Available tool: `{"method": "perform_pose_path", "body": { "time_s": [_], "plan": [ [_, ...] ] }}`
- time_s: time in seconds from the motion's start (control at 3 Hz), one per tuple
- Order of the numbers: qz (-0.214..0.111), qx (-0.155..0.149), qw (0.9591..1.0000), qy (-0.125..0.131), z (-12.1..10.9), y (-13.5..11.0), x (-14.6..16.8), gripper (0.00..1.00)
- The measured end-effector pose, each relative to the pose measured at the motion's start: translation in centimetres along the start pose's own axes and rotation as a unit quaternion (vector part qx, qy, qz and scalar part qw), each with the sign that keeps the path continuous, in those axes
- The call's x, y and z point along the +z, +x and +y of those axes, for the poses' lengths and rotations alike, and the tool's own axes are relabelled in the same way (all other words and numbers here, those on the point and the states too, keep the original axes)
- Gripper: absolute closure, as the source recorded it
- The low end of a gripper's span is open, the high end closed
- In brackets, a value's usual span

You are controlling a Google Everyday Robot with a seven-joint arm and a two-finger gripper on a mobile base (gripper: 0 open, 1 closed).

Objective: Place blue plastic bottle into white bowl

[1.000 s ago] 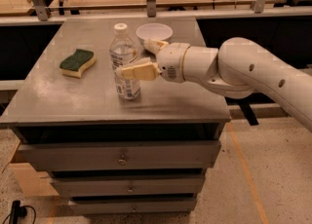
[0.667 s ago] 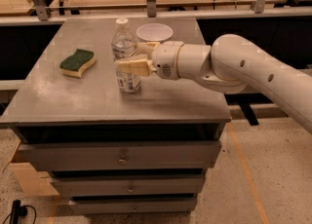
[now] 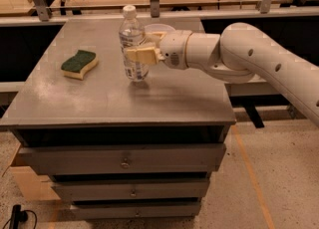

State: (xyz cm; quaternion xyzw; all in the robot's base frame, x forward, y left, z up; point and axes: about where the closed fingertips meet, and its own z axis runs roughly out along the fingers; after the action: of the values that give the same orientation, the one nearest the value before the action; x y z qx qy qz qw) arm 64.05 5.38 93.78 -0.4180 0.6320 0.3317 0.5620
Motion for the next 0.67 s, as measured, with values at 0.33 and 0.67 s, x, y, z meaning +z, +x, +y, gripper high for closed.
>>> {"method": "perform_pose_path", "body": {
  "time_s": [0.33, 0.67],
  "plan": [
    [-0.007, -0.028, 0.9985, 0.046, -4.3, -2.7, -1.6, 1.00],
    [-0.023, -0.051, 0.9956, 0.075, -8.2, -5.9, -2.3, 1.00]
  ]
}}
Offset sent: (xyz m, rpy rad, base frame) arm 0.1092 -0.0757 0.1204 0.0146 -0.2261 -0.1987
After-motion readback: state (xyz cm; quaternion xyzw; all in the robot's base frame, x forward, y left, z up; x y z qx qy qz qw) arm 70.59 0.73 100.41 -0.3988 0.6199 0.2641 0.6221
